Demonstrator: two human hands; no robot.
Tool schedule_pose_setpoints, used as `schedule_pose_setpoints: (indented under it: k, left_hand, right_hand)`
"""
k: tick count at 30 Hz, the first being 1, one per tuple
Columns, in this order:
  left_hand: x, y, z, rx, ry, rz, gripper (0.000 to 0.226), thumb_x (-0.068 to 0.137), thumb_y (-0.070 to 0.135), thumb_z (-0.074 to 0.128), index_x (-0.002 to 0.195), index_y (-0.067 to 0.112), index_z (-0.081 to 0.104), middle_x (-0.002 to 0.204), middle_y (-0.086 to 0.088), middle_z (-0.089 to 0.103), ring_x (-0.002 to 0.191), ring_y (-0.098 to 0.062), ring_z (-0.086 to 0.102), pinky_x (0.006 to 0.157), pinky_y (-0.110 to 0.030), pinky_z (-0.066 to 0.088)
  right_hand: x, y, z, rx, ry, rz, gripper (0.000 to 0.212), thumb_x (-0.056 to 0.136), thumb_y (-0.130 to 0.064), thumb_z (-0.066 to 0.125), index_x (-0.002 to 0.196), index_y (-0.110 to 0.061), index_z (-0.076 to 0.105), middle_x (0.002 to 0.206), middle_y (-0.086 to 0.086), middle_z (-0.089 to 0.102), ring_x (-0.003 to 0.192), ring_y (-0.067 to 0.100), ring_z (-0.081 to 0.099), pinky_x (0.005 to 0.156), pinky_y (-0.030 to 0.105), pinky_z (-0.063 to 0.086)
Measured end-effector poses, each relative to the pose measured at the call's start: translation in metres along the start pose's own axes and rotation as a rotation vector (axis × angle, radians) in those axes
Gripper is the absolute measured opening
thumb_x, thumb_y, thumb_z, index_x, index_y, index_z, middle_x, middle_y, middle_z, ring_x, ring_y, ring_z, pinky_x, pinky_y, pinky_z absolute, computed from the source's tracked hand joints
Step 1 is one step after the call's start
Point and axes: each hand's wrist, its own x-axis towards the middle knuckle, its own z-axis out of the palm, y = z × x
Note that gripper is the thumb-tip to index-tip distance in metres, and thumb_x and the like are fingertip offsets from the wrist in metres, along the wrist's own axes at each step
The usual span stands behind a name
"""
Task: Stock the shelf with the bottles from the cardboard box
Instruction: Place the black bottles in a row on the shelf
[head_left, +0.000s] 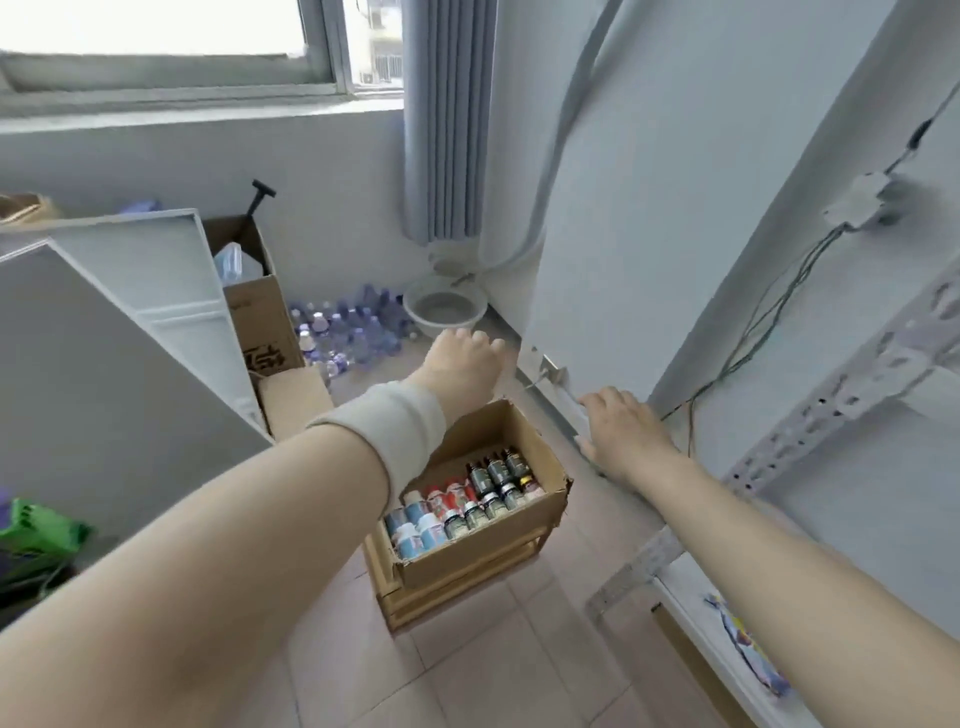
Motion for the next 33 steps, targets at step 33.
schedule_pose_setpoints:
  k: [33]
  left_hand:
    - [0.217, 0.061, 0.491, -1.377, -0.664, -1.101, 0.065, 0.087, 0.037, 0.064, 0.137, 0.006, 0.036, 0.133, -0.009, 0.054, 0.123, -0.023, 0.050, 0.087, -0.023, 0.037]
  right_hand:
    - [0.411, -0.003, 0.401, -0.056, -0.722, -0.459, 0.082, 0.076, -0.058, 0.063, 0.139, -0.014, 0.034, 0.139, 0.010, 0.046, 0.134, 0.031, 0.029, 0.108, 0.040, 0.026]
